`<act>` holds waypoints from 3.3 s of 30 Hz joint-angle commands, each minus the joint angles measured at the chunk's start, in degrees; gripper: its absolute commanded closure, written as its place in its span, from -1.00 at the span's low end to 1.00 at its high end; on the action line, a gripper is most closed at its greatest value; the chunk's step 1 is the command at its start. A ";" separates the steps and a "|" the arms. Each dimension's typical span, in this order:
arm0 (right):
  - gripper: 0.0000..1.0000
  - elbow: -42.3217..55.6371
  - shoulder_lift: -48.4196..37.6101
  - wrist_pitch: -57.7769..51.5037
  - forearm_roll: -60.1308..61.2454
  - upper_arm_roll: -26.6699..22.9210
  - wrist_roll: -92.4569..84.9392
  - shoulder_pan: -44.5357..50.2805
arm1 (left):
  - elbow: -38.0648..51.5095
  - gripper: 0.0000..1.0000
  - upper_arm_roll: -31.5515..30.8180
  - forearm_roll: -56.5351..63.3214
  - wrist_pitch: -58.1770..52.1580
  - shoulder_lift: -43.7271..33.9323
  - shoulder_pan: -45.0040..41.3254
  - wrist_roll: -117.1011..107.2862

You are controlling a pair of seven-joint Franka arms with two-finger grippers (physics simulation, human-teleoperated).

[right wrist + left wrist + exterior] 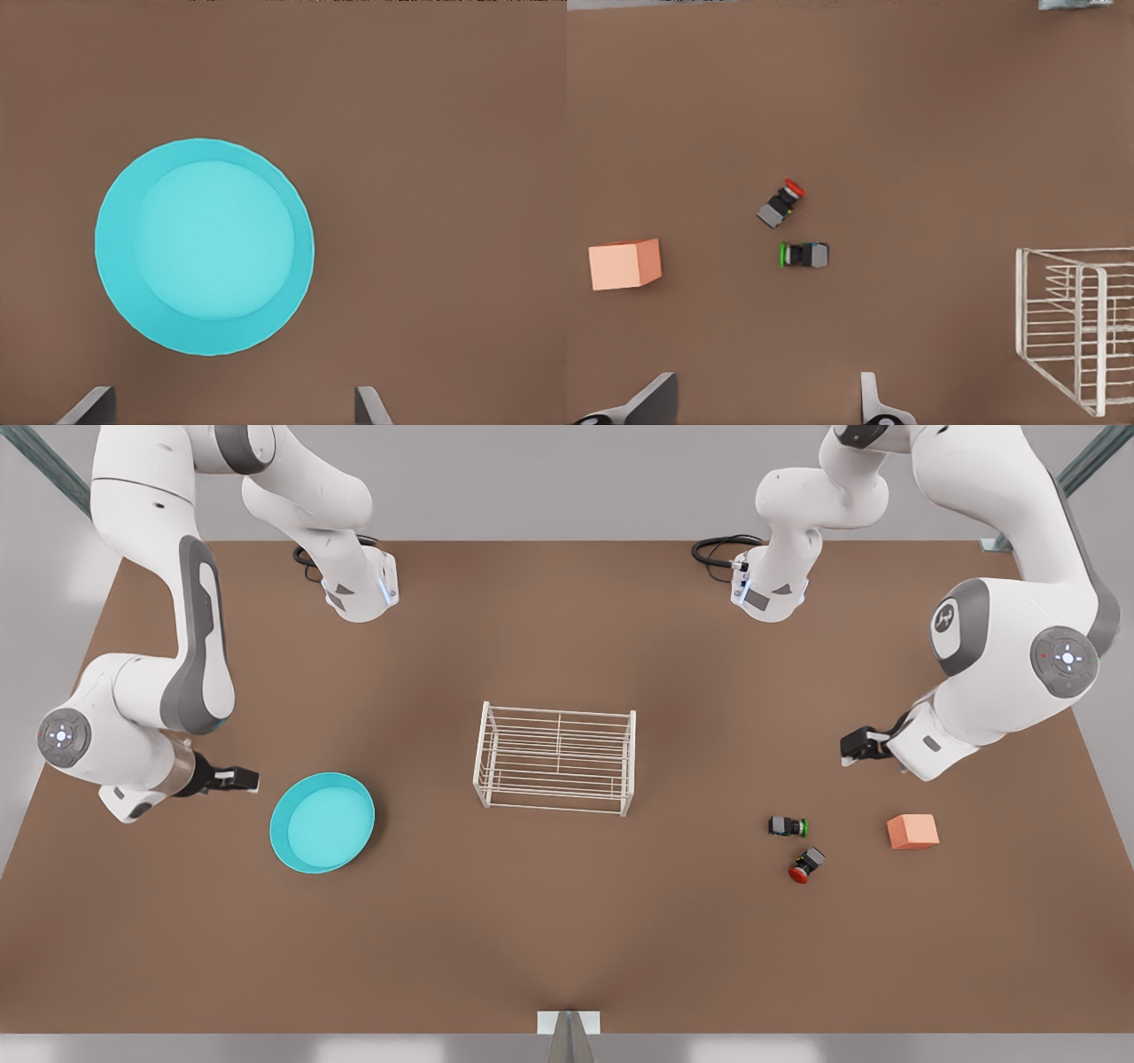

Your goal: Place the plate on the shelf with right arm and place the red button switch in the plate with left arm

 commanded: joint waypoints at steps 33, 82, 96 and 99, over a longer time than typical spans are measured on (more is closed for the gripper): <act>-0.59 7.58 26.22 8.40 12.92 0.17 -13.87 -6.24 | -0.18 -1.00 -0.18 -0.65 0.38 2.50 2.24 1.83; 0.70 8.37 8.64 -14.46 15.21 17.75 -10.89 -7.38 | -1.32 -1.00 -0.35 1.90 -4.81 -1.54 1.54 1.48; 0.69 8.03 8.55 -6.20 18.02 19.25 15.57 15.64 | -3.61 -1.00 -10.64 3.57 27.27 20.60 8.21 40.67; 0.69 5.12 8.46 -2.15 18.02 19.25 16.89 16.88 | -2.46 -1.00 -10.73 0.59 32.36 24.74 8.30 49.90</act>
